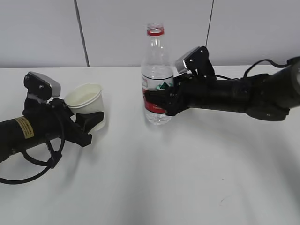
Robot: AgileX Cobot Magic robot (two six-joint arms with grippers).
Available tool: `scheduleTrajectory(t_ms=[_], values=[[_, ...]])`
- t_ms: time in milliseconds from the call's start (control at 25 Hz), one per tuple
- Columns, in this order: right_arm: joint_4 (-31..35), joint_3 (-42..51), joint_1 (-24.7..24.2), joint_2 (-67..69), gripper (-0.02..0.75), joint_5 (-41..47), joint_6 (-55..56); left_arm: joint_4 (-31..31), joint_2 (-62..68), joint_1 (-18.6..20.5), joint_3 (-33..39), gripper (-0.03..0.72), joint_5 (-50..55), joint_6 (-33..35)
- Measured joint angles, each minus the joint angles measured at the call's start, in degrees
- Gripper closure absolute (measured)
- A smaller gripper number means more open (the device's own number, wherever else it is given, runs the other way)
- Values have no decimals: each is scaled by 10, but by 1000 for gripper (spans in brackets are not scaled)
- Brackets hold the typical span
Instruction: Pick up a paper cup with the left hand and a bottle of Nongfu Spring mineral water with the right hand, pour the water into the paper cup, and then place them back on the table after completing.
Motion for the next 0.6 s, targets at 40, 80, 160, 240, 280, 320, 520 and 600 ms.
scheduleTrajectory(t_ms=[40, 80, 160, 240, 280, 320, 520, 600], values=[[26, 15, -5, 0, 292, -14, -24, -3, 1, 1, 0, 295, 0, 6], [53, 26, -8, 0, 292, -23, -48, -8, 1, 2, 0, 295, -1, 13], [99, 48, -15, 0, 292, -34, -93, -12, 8, 2, 0, 295, -4, 27], [128, 63, -16, 0, 292, -38, -127, -12, 20, 2, 0, 295, -10, 33], [139, 69, -16, 0, 292, -39, -139, -12, 27, 2, 0, 295, -11, 34], [146, 74, -16, 0, 292, -41, -150, -14, 35, 2, 0, 295, -14, 37], [194, 89, -16, 0, 292, -41, -188, -38, 64, 2, 0, 295, -26, 50], [197, 91, -16, 1, 297, -43, -193, -42, 77, 2, 0, 295, -37, 62]])
